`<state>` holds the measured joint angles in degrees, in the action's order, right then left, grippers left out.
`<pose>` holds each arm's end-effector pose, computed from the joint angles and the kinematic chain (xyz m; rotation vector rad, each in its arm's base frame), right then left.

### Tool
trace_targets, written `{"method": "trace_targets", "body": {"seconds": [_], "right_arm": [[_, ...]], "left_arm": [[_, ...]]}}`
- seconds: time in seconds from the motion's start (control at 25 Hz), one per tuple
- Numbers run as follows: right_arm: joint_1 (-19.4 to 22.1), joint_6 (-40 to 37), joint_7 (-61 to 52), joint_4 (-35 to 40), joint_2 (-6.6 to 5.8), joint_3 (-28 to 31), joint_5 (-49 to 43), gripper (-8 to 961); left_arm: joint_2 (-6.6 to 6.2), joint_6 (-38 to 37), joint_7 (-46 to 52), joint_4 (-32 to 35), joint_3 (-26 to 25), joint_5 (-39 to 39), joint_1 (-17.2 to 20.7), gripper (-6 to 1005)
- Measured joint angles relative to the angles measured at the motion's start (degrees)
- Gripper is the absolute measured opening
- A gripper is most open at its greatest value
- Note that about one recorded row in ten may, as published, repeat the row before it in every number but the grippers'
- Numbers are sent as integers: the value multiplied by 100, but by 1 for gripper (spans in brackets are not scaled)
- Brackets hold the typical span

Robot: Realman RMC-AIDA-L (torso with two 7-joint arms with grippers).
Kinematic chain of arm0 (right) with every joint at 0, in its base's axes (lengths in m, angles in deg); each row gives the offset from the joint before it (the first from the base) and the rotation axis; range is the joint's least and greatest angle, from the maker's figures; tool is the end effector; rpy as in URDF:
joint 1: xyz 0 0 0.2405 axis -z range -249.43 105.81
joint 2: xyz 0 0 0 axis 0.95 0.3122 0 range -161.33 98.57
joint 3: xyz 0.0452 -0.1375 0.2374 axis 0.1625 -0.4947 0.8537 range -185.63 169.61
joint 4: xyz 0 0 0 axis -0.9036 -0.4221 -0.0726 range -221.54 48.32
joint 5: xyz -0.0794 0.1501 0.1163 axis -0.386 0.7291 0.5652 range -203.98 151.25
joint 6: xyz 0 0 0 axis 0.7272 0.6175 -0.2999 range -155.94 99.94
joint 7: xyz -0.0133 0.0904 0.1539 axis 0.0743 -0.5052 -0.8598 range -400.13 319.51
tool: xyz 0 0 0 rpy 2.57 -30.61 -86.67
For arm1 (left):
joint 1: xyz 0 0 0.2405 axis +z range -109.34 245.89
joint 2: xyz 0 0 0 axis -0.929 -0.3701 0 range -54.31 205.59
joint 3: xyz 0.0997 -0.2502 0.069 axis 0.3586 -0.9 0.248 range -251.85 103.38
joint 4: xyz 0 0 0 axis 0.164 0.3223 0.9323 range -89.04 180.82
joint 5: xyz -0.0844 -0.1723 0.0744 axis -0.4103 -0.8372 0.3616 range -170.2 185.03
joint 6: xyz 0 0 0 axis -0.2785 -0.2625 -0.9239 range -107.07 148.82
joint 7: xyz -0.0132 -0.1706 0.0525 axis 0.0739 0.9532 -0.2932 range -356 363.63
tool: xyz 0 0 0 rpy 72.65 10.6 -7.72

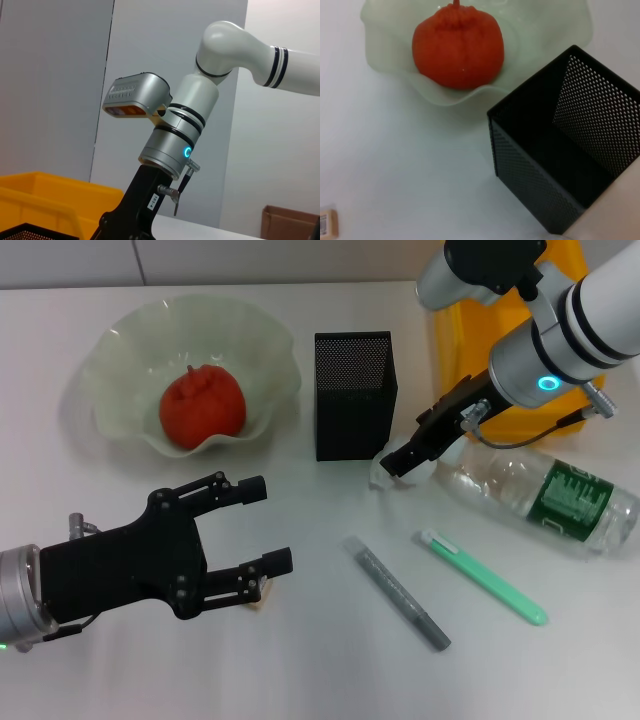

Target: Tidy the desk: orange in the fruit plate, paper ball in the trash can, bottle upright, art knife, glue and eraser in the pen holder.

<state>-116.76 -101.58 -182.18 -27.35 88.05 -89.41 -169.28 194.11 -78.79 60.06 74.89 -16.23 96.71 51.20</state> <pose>0.1809 0.4126 -0.0879 -2.6680 0.7850 -0.3605 -0.2655 0.2567 -0.0558 -2.6917 -0.3522 -1.1098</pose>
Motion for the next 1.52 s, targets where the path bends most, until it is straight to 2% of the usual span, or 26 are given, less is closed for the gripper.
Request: {"method": "trace_targets", "body": {"seconds": [0.96,1.52], "right_arm": [[-107,409,17,-486,1,-324,40,743],[-111,457,19,-504,10,-411,45,734]], "left_arm": [[9,83,-45,-7,0,0,-33,775],[9,81,-44,-9,0,0,-33,772]]}}
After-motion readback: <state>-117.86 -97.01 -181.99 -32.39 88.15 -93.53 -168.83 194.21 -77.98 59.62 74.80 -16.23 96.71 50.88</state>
